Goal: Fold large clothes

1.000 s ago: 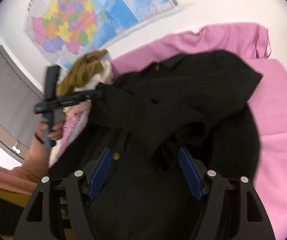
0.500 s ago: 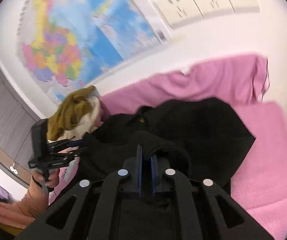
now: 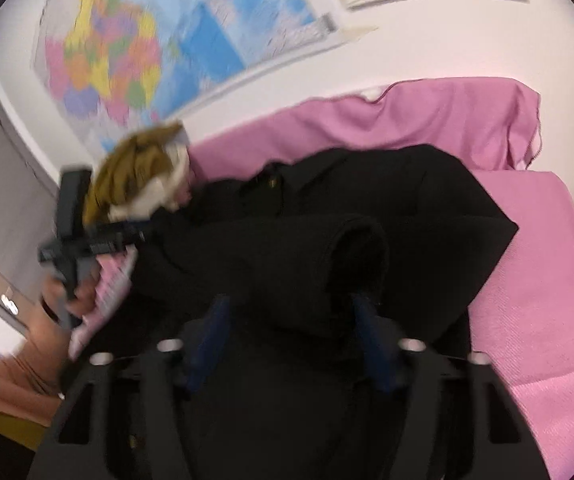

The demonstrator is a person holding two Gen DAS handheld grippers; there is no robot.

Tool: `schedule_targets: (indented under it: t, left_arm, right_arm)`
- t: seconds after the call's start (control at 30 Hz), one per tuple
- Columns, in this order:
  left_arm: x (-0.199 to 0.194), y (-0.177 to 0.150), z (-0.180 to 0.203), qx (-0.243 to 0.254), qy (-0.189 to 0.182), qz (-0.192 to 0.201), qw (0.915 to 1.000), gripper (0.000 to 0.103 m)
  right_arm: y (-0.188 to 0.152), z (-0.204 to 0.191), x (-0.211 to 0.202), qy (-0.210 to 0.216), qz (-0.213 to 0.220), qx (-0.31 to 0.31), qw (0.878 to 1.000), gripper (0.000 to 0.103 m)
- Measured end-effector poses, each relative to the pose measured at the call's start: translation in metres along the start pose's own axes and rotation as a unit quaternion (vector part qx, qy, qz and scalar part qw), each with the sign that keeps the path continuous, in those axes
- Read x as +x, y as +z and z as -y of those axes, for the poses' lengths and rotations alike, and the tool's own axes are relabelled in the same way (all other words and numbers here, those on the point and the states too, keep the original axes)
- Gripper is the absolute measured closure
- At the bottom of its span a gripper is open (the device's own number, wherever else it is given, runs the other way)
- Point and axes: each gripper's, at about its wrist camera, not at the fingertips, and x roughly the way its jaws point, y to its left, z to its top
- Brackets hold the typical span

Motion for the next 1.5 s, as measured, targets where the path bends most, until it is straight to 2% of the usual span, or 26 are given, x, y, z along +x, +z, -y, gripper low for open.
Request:
schedule_targets:
  t: [0.03, 0.1, 0.2, 0.23, 0.3, 0.33, 0.43, 0.47, 0.53, 0.57, 0.6, 0.67, 0.77, 0.83, 0.87, 0.9, 0.97, 1.0, 1.1, 1.23, 1.3, 1.37, 1.4, 1.5]
  left_arm:
    - [0.000, 0.000, 0.000, 0.000, 0.002, 0.000, 1.0000, 0.045]
    - [-0.003, -0.001, 0.000, 0.000, 0.000, 0.002, 1.0000, 0.045]
    - [-0.010, 0.001, 0.000, -0.001, -0.004, 0.010, 0.9999, 0.046]
    - [-0.012, 0.002, -0.001, -0.002, -0.010, 0.011, 0.9999, 0.046]
    - [-0.013, 0.006, 0.001, -0.002, -0.014, 0.016, 0.9998, 0.046]
    - [-0.010, 0.008, 0.004, 0.003, -0.001, 0.018, 0.9998, 0.046]
    - [0.004, 0.011, 0.008, 0.004, 0.008, 0.009, 0.9999, 0.046]
    - [0.009, 0.011, 0.009, 0.006, 0.018, 0.008, 0.9998, 0.046]
    - [0.015, 0.010, 0.008, 0.007, 0.035, 0.005, 0.9994, 0.045]
    - [0.017, 0.009, 0.006, 0.005, 0.038, 0.003, 0.9993, 0.044]
    - [0.018, 0.009, 0.003, -0.001, 0.037, 0.001, 0.9993, 0.044]
    - [0.017, 0.008, -0.001, -0.008, 0.031, 0.001, 0.9995, 0.041]
    - [0.012, 0.008, -0.002, -0.007, 0.030, 0.006, 0.9995, 0.039]
    - [0.013, 0.009, -0.001, -0.002, 0.038, 0.007, 0.9993, 0.039]
    - [0.014, 0.010, 0.000, 0.000, 0.040, 0.006, 0.9992, 0.039]
    - [0.018, 0.009, 0.002, 0.004, 0.047, 0.003, 0.9989, 0.038]
    - [0.024, 0.010, 0.002, 0.001, 0.049, -0.002, 0.9988, 0.038]
    - [0.028, 0.009, 0.001, -0.001, 0.051, -0.004, 0.9987, 0.037]
    - [0.034, 0.008, -0.004, -0.012, 0.055, -0.006, 0.9984, 0.033]
    - [0.033, 0.006, -0.006, -0.016, 0.061, -0.005, 0.9980, 0.031]
    - [0.025, 0.005, -0.006, -0.012, 0.062, 0.004, 0.9980, 0.028]
    - [0.015, 0.003, -0.006, -0.011, 0.065, 0.013, 0.9977, 0.025]
    - [0.009, 0.001, -0.006, -0.011, 0.061, 0.018, 0.9979, 0.025]
    - [-0.008, -0.006, -0.003, -0.003, 0.062, 0.034, 0.9975, 0.026]
  right_arm:
    - [0.000, 0.002, -0.001, 0.007, -0.012, 0.007, 1.000, 0.085]
    - [0.001, 0.005, -0.014, 0.023, 0.003, 0.024, 0.999, 0.085]
    - [0.006, 0.010, -0.051, 0.094, 0.049, 0.065, 0.992, 0.085]
    - [0.009, 0.010, -0.058, 0.103, 0.060, 0.069, 0.990, 0.085]
    - [0.019, 0.012, -0.065, 0.087, 0.075, 0.072, 0.991, 0.085]
    - [0.023, 0.014, -0.061, 0.064, 0.072, 0.069, 0.993, 0.085]
    - [0.034, 0.028, -0.026, 0.013, 0.033, 0.077, 0.996, 0.083]
    - [0.034, 0.033, -0.017, 0.000, 0.026, 0.086, 0.996, 0.081]
    - [0.031, 0.051, 0.001, -0.009, 0.009, 0.120, 0.993, 0.068]
    - [0.028, 0.057, 0.003, -0.005, 0.010, 0.133, 0.991, 0.050]
    - [0.024, 0.062, 0.001, 0.003, 0.017, 0.149, 0.989, 0.041]
    - [0.018, 0.061, -0.010, 0.035, 0.034, 0.149, 0.988, 0.041]
    - [0.009, 0.050, -0.030, 0.048, 0.057, 0.116, 0.990, 0.031]
    - [0.007, 0.037, -0.030, 0.044, 0.051, 0.088, 0.994, 0.031]
    - [0.008, 0.026, -0.026, 0.030, 0.036, 0.061, 0.997, 0.038]
    - [0.008, 0.021, -0.021, 0.021, 0.030, 0.044, 0.998, 0.056]
    - [0.010, 0.019, -0.006, -0.020, 0.006, 0.027, 0.999, 0.082]
    - [0.011, 0.022, -0.002, -0.027, 0.003, 0.032, 0.999, 0.084]
    - [0.016, 0.035, 0.010, -0.059, 0.008, 0.044, 0.997, 0.084]
    - [0.013, 0.051, 0.026, -0.049, -0.006, 0.081, 0.995, 0.081]
    - [0.014, 0.049, 0.015, -0.044, 0.010, 0.090, 0.995, 0.065]
    - [0.015, 0.042, -0.006, -0.036, 0.038, 0.084, 0.995, 0.054]
    - [0.015, 0.038, -0.013, -0.036, 0.049, 0.078, 0.995, 0.050]
    - [0.016, 0.013, -0.033, -0.027, 0.073, 0.031, 0.996, 0.050]
